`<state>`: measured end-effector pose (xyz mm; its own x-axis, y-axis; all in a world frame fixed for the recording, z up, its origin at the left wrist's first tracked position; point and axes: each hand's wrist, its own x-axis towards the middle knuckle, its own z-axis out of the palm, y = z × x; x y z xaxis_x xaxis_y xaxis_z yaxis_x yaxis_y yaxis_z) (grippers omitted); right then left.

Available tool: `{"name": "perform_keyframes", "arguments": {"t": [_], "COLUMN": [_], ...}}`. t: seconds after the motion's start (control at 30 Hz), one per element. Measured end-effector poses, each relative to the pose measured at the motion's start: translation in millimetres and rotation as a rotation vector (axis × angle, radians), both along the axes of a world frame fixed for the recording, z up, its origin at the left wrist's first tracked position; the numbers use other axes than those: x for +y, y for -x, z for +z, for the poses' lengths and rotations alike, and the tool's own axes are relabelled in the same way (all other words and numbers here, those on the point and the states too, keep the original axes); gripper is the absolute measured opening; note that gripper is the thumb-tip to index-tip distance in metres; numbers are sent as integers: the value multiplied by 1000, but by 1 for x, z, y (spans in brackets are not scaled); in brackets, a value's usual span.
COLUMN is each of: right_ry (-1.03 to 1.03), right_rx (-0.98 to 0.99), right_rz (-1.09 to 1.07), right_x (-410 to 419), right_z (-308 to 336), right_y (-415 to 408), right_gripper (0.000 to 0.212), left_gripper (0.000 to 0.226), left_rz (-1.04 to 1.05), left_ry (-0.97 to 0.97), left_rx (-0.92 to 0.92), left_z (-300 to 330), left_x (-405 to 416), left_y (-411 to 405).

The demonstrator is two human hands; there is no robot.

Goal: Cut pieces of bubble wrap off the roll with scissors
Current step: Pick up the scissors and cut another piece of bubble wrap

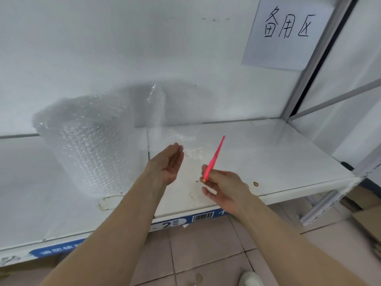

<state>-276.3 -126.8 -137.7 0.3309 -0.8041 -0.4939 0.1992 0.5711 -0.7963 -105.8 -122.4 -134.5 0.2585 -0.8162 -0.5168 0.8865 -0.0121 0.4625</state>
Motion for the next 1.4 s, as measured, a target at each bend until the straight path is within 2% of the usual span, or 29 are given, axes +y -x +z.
{"name": "perform_keyframes", "arguments": {"t": [0.07,0.23,0.4,0.47,0.53,0.67,1.1,1.4], "right_ry": [-43,16,45,60,72,89,98,98], "right_rx": [-6,193,188,177,147,111,115,116], "right_rz": [38,186,346,372,370,351,323,335], "right_x": [17,38,37,31,26,19,18,19], "right_z": [-5,-14,-14,-11,-8,-6,-5,-4], "right_y": [-9,-18,-23,-25,-28,-30,-23,-22], "right_gripper": [24,36,36,42,49,41,37,36], "left_gripper": [12,12,11,12,13,18,36,24], "left_rz": [7,15,30,31,24,4,7,-75], "left_ry": [-14,-37,-39,-43,-48,-49,-60,-136], "left_rx": [1,-2,-11,-13,-13,-13,-50,-218], "left_z": [-1,-1,-2,-3,-4,-7,-10,-14], "left_x": [-2,-3,-5,-7,-7,-7,-10,-11], "left_y": [0,3,5,5,6,6,5,6]}}
